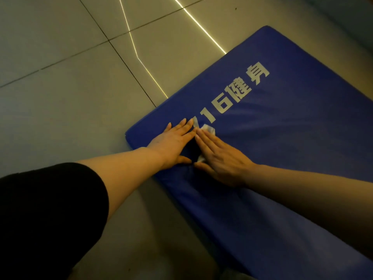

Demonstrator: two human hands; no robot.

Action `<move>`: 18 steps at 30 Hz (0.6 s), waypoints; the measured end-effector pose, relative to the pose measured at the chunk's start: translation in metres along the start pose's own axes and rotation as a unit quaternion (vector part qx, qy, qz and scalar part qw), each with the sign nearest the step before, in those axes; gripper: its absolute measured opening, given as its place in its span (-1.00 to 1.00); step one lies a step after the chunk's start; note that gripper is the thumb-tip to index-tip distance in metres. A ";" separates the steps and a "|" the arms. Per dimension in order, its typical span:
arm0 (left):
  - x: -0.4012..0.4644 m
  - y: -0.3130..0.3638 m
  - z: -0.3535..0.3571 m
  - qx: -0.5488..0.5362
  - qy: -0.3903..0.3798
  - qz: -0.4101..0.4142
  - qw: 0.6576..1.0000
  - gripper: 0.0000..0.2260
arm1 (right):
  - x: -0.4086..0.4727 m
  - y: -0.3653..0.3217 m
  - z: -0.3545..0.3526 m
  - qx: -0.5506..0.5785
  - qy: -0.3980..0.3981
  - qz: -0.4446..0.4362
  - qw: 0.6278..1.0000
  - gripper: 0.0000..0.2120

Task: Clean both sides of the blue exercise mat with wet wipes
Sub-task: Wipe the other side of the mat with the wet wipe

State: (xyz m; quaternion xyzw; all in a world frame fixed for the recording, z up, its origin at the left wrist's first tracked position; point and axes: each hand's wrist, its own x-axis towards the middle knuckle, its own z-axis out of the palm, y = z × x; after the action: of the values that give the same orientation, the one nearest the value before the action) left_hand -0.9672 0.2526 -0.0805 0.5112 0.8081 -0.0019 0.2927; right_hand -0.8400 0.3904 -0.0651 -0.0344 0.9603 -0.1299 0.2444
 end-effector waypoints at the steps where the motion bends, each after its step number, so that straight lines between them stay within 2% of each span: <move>1: -0.001 -0.001 0.000 -0.009 0.002 0.006 1.000 -0.19 | 0.002 -0.004 0.002 -0.004 0.008 0.008 1.000 -0.28; 5: -0.015 -0.011 0.003 -0.034 0.033 0.026 0.999 -0.26 | -0.033 -0.010 0.015 -0.006 -0.004 -0.018 1.000 -0.30; 8: -0.044 -0.029 0.014 0.000 0.048 0.040 0.998 -0.31 | -0.060 -0.015 0.020 0.013 -0.029 -0.034 0.999 -0.32; 11: -0.065 -0.040 0.027 0.033 0.044 0.018 0.998 -0.31 | -0.042 -0.020 0.013 0.049 -0.029 -0.011 0.998 -0.32; 16: -0.064 -0.033 0.034 -0.004 0.033 -0.025 0.999 -0.28 | -0.004 -0.030 0.010 0.026 0.016 -0.007 0.999 -0.31; 18: -0.064 -0.038 0.032 -0.019 0.025 -0.020 0.999 -0.28 | -0.020 -0.028 0.014 0.033 -0.010 -0.026 0.999 -0.33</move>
State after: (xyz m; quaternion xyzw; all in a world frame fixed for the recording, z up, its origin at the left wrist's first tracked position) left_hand -0.9641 0.1718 -0.0875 0.4893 0.8249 0.0208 0.2822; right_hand -0.8152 0.3624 -0.0600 -0.0531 0.9518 -0.1676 0.2513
